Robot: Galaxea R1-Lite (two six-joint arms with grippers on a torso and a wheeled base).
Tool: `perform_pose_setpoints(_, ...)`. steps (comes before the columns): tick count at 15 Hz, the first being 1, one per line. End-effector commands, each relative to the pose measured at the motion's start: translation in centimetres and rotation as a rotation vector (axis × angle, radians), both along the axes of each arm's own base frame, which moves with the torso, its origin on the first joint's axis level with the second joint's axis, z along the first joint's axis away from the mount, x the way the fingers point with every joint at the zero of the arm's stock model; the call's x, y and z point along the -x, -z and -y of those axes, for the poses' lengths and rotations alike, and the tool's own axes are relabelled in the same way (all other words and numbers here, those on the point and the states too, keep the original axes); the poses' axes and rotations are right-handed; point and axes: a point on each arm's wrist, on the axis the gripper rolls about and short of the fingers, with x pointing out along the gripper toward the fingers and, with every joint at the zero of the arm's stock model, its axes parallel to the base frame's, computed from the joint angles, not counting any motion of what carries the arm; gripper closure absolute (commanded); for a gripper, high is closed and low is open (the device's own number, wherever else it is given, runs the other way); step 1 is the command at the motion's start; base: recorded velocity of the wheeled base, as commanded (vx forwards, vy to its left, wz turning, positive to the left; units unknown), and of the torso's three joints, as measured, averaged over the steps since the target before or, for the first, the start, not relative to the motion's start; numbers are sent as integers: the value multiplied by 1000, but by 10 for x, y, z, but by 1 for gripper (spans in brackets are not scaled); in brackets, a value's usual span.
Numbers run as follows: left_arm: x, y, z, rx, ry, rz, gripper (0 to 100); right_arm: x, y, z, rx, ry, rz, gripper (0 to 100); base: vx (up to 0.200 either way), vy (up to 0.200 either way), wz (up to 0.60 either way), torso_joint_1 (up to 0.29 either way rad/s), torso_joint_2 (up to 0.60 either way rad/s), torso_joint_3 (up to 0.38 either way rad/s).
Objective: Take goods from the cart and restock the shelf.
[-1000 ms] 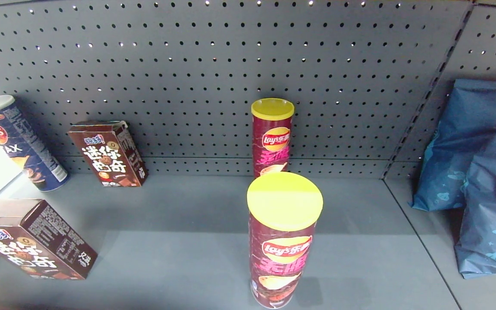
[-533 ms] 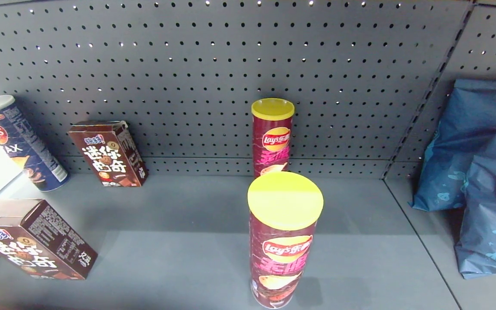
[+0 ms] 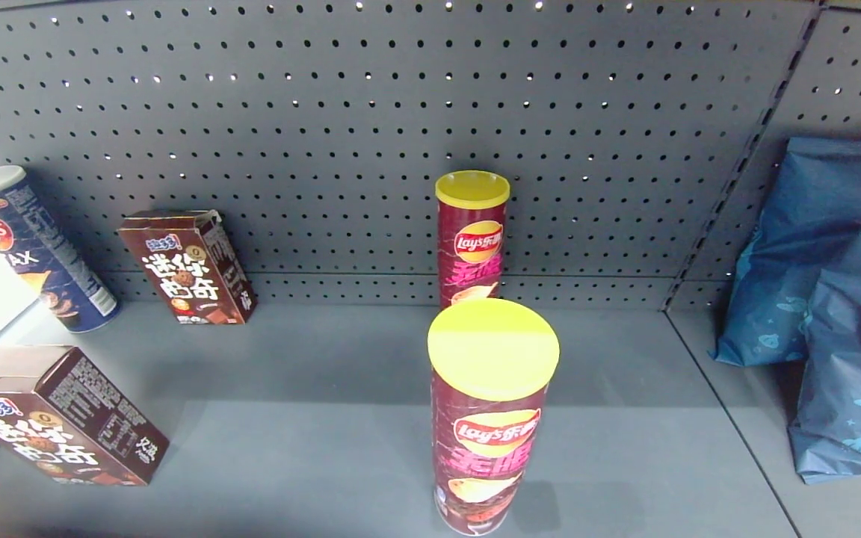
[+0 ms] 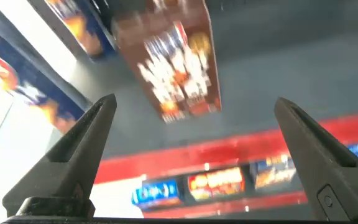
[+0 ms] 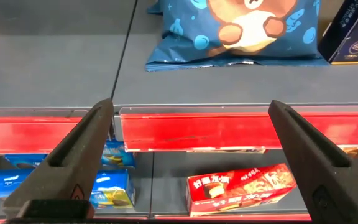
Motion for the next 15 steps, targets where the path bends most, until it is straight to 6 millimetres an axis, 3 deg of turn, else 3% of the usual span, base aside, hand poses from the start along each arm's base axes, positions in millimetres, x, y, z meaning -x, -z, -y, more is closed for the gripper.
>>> perform_pose_setpoints(1,10,58,6,2,50,23,0,0,0,0,0,0,0,0,0,0,0,0,0,0)
perform_pose_setpoints(3,10,91,9,12,36,31,0,0,0,0,0,0,0,0,0,0,0,0,0,0)
perform_pose_setpoints(6,8,90,9,41,21,51,0,0,0,0,0,-2,0,0,0,0,0,0,0,0)
perform_pose_setpoints(9,7,91,6,65,-128,67,0,0,0,0,0,0,0,0,0,0,0,0,0,0)
perform_pose_setpoints(15,3,94,8,107,-5,117,0,0,0,0,2,-2,0,0,0,0,0,0,0,0)
